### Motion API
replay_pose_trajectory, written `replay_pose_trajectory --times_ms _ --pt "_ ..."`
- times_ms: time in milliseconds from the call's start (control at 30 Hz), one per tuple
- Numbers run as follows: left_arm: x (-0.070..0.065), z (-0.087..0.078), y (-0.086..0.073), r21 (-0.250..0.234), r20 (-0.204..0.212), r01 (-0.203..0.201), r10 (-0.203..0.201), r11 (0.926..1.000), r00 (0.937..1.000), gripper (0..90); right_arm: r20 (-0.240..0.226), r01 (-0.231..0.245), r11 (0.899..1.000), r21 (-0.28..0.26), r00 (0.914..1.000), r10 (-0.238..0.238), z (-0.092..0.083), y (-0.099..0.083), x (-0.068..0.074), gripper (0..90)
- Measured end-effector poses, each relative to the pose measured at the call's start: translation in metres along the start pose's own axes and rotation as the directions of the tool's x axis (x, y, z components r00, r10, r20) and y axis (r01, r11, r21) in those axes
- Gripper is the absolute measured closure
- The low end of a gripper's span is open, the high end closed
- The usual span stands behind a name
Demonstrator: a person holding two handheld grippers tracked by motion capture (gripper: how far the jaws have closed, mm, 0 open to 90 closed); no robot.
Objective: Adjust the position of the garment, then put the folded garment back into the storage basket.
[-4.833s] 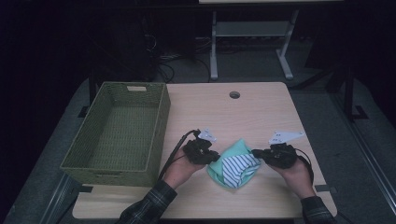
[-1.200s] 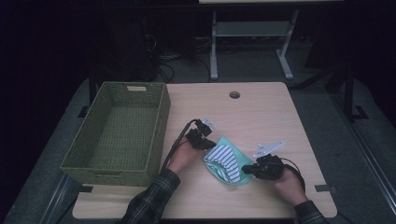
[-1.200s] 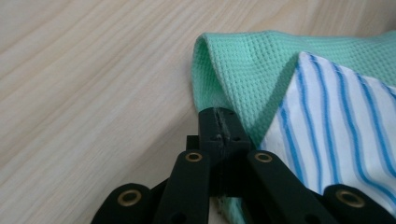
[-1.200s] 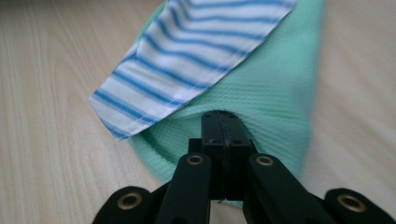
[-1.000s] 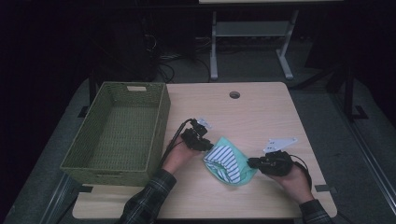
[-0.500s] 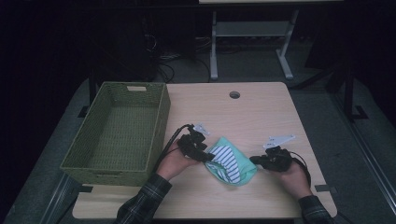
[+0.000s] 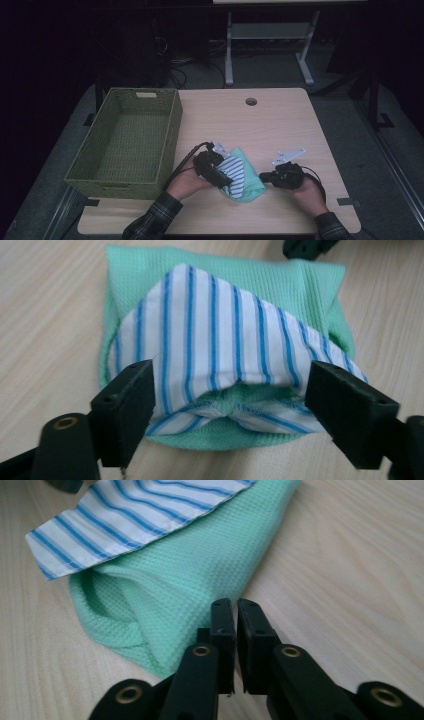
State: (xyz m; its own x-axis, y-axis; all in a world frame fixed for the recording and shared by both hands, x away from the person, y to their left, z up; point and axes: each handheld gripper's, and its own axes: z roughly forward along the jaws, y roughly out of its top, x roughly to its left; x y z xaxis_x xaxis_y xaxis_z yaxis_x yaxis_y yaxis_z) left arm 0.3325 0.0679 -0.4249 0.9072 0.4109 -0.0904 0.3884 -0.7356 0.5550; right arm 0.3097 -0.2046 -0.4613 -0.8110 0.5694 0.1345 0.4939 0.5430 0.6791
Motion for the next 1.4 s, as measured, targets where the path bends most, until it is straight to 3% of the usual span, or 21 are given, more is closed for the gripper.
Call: replay_pose_trajectory --times_ms 100,167,233,400,567,733,867,967,1200,1400 --pt "-0.001 0.003 -0.002 0.018 0.007 -0.018 0.018 0.9997 0.9998 17.6 0.026 -0.003 1.0 -0.024 0.9997 0.003 -0.004 -0.002 -0.005 74.0" --pt "0.0 0.007 -0.003 0.041 0.01 -0.035 0.035 0.9986 0.9993 17.6 0.044 -0.028 0.999 -0.037 0.9986 0.029 -0.006 -0.003 -0.007 65.8" --pt "-0.001 0.011 -0.005 0.039 0.016 -0.021 0.02 0.999 0.9997 17.5 0.065 -0.043 0.998 -0.047 0.9968 0.046 -0.007 -0.004 -0.011 57.5" --pt "-0.003 0.018 -0.006 0.068 0.015 -0.045 0.044 0.9967 0.9989 17.3 0.113 -0.076 0.995 -0.066 0.9902 0.083 -0.009 -0.008 -0.022 40.9" --pt "-0.005 0.024 -0.007 0.088 0.014 -0.053 0.052 0.9947 0.9985 16.4 0.178 -0.113 0.99 -0.086 0.9759 0.127 -0.011 -0.014 -0.034 25.3" --pt "-0.007 0.027 -0.009 0.097 0.005 -0.065 0.064 0.9932 0.9979 15.0 0.24 -0.16 0.983 -0.093 0.9544 0.178 -0.012 -0.02 -0.047 13.4" --pt "-0.009 0.028 -0.01 0.111 -0.003 -0.076 0.077 0.991 0.997 13.1 0.296 -0.172 0.981 -0.091 0.9357 0.192 -0.011 -0.024 -0.056 10.0" --pt "-0.01 0.029 -0.01 0.113 -0.006 -0.079 0.08 0.9904 0.9968 13.2 0.305 -0.174 0.98 -0.095 0.932 0.195 -0.01 -0.027 -0.06 9.0" --pt "-0.01 0.027 -0.009 0.126 -0.014 -0.08 0.083 0.9889 0.9965 17.3 0.307 -0.17 0.98 -0.102 0.9319 0.193 -0.007 -0.028 -0.061 8.1" --pt "-0.009 0.023 -0.008 0.122 0.0 -0.092 0.093 0.9883 0.9957 35.6 0.306 -0.171 0.98 -0.103 0.932 0.195 -0.007 -0.028 -0.061 8.1"
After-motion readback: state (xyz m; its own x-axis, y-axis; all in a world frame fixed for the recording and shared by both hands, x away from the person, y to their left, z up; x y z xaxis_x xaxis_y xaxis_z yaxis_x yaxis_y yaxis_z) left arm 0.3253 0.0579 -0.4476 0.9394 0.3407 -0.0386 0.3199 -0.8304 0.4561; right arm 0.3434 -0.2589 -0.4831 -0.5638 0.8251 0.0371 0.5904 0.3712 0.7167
